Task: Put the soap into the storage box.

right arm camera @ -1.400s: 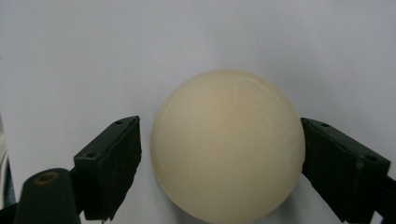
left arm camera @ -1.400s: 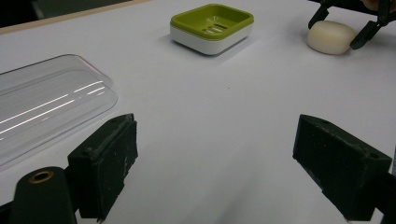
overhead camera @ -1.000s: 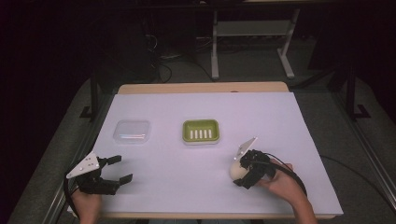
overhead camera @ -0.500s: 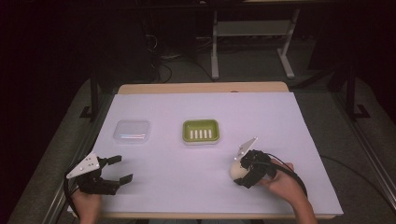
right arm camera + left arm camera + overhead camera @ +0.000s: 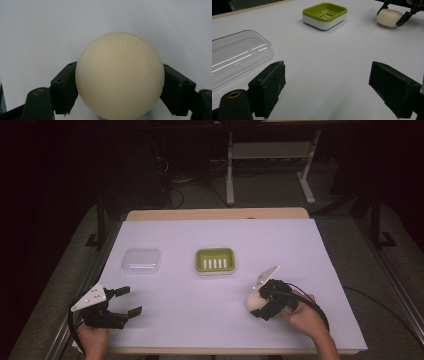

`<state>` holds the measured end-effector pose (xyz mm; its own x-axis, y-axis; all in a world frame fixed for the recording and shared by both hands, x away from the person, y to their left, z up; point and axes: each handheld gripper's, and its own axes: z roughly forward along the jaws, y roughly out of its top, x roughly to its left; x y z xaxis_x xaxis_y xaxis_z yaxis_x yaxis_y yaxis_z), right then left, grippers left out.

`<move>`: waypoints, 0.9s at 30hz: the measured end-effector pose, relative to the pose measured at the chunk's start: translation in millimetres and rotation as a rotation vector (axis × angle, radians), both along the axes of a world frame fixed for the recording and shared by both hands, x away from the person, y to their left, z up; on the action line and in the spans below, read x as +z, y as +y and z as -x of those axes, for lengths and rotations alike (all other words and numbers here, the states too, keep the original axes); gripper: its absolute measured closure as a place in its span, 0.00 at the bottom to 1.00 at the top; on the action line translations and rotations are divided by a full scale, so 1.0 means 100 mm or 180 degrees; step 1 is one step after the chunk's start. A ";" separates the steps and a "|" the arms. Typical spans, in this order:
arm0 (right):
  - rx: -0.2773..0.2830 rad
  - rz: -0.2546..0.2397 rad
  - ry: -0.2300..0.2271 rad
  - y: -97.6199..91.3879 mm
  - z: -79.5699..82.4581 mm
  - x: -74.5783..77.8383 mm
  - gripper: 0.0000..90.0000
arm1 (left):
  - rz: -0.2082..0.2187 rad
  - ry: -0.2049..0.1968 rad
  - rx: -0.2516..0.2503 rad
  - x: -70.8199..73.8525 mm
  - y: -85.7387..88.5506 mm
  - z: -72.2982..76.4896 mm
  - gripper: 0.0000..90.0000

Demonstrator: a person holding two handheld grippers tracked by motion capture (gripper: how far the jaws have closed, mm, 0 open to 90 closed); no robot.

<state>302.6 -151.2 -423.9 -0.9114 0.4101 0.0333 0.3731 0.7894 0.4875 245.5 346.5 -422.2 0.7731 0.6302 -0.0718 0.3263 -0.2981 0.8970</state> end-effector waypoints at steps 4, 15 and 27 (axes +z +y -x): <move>0.0005 -0.0046 -0.0025 -0.01 0.01 0.03 0.26 | 0.0004 -0.0001 0.0001 0.00 0.00 0.00 0.15; 0.0014 -0.0061 -0.0067 -0.01 0.01 0.10 0.26 | 0.0027 0.0009 0.0022 0.00 0.00 0.01 0.15; 0.0042 -0.0105 -0.0051 0.01 0.00 0.16 0.26 | 0.0023 0.0006 0.0020 0.00 0.01 0.01 0.15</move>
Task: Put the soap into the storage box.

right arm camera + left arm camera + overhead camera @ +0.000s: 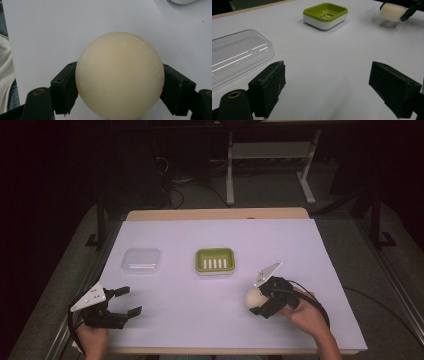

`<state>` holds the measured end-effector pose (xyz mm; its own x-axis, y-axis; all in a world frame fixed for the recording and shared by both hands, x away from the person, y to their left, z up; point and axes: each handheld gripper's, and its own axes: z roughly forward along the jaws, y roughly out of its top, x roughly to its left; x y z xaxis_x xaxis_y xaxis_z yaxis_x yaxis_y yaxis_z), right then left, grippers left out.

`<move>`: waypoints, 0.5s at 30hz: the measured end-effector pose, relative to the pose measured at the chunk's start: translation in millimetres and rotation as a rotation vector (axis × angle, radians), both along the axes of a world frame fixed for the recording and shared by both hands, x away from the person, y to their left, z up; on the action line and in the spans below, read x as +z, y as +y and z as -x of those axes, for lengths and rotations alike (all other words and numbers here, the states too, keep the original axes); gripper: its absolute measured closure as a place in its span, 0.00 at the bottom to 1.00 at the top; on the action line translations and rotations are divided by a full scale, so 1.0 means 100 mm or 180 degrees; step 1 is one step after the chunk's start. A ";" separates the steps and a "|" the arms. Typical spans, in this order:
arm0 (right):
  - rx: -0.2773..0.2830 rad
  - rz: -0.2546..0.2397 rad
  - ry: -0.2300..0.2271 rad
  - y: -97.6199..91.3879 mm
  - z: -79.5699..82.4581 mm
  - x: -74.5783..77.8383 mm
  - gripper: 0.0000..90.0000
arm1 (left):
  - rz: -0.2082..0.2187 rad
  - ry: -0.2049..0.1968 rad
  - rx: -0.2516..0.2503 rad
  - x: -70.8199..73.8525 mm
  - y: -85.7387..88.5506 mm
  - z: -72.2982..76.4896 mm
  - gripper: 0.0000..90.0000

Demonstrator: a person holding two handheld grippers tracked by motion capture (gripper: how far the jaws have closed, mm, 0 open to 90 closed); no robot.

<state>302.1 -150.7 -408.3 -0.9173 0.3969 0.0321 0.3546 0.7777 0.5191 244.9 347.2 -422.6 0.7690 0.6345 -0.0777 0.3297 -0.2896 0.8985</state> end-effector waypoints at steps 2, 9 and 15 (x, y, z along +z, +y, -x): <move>0.0005 -0.0006 -0.0001 0.00 -0.01 0.00 0.26 | 0.0004 -0.0004 -0.0001 0.00 0.00 0.00 0.15; 0.0053 -0.0010 0.0021 0.06 -0.03 0.04 0.26 | -0.0014 -0.0017 -0.0007 0.00 0.01 0.00 0.15; 0.0095 0.0003 0.0038 0.13 -0.07 0.08 0.26 | -0.0002 -0.0005 0.0000 0.00 0.01 0.00 0.15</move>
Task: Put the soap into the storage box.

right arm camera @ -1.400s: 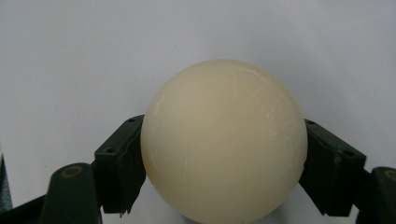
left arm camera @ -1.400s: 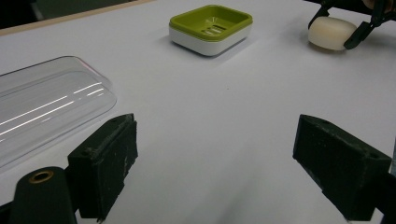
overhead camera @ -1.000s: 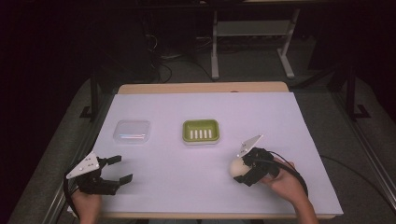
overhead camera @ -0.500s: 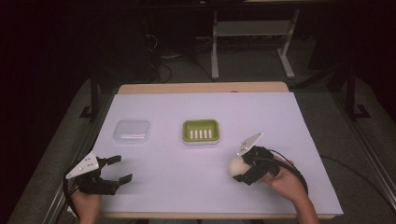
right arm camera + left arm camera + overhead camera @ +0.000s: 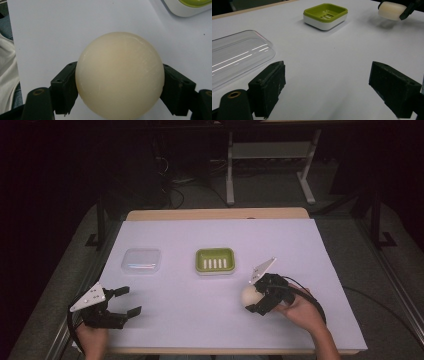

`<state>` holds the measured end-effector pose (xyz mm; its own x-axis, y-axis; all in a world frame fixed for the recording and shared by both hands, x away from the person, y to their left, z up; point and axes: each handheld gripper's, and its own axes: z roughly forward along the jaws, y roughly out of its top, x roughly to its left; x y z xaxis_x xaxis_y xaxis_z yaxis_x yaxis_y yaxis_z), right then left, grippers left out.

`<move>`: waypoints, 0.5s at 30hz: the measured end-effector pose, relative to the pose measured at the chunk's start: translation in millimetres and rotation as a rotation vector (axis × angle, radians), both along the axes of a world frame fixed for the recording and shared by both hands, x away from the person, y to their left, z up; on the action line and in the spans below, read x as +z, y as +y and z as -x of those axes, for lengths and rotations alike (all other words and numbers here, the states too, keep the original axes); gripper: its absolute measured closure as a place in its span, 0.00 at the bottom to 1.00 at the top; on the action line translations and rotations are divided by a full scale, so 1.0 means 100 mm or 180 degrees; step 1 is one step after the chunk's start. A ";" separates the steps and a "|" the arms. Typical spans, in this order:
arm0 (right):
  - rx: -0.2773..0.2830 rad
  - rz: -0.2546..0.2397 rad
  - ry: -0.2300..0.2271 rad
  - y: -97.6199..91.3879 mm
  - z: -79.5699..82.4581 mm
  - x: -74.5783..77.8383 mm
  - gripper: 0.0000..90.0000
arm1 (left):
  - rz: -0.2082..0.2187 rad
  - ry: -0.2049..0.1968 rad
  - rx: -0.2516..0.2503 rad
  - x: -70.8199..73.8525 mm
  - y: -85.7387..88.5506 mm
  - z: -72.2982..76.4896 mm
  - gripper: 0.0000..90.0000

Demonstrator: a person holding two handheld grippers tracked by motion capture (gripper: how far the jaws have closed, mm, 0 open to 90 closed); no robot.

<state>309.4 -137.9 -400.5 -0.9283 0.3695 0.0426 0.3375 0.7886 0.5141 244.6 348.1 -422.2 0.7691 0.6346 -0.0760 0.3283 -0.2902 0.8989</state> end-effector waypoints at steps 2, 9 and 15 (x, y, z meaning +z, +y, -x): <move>0.0023 0.0005 -0.0002 0.02 -0.02 0.01 0.26 | -0.0002 -0.0004 -0.0006 0.00 0.00 0.00 0.15; 0.0067 -0.0001 0.0028 0.07 -0.07 0.04 0.26 | 0.0009 0.0000 -0.0002 0.00 0.00 0.00 0.15; 0.0106 -0.0015 0.0051 0.12 -0.12 0.07 0.26 | 0.0011 -0.0005 0.0000 0.00 0.00 0.00 0.15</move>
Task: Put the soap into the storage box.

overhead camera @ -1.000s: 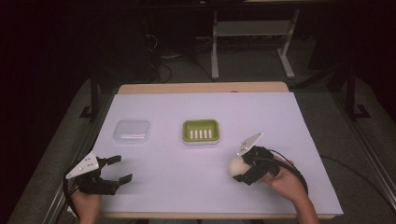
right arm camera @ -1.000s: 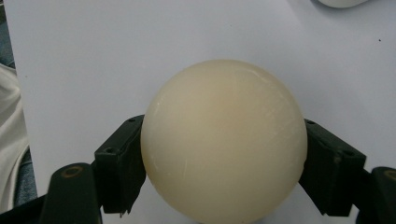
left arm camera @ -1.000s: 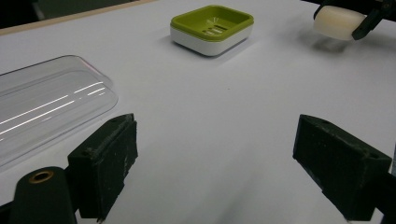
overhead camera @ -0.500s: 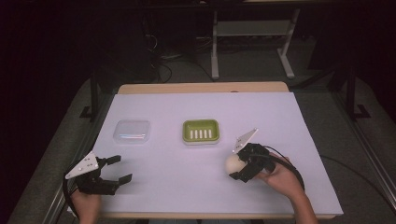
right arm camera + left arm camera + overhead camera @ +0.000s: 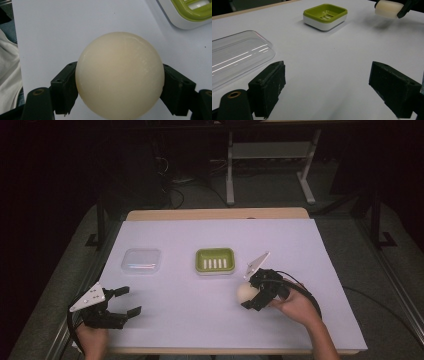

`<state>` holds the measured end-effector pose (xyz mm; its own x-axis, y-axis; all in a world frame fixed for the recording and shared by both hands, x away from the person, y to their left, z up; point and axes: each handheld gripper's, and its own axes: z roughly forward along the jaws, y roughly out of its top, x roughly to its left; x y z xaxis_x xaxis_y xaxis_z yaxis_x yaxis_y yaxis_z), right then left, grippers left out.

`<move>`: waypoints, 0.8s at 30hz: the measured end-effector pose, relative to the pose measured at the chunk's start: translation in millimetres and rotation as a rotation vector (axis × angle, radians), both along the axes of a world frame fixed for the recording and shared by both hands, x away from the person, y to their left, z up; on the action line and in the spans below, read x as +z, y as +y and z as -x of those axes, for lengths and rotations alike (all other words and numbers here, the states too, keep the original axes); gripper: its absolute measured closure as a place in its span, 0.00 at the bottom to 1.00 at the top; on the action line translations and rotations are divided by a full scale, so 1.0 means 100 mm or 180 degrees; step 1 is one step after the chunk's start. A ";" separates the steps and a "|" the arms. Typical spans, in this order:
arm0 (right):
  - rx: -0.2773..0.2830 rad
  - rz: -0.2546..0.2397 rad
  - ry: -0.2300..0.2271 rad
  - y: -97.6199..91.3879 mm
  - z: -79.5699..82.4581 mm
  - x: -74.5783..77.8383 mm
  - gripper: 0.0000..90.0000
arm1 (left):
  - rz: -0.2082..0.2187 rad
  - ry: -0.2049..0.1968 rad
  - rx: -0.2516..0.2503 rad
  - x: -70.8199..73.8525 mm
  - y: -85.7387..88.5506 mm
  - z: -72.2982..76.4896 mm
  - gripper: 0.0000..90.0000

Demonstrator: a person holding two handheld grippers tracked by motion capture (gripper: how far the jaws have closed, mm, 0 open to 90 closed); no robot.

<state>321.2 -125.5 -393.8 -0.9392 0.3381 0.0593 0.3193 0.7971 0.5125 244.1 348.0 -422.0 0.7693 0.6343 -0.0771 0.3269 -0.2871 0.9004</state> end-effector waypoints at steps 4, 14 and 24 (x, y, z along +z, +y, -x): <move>0.0029 0.0007 -0.0014 0.03 -0.02 0.02 0.26 | -0.0001 0.0003 -0.0005 0.00 0.00 0.00 0.15; 0.0100 -0.0007 0.0016 0.13 -0.10 0.06 0.26 | -0.0005 0.0003 -0.0010 0.00 -0.01 0.00 0.15; 0.0176 -0.0010 0.0025 0.26 -0.21 0.12 0.26 | -0.0023 -0.0014 -0.0025 0.00 0.00 -0.01 0.15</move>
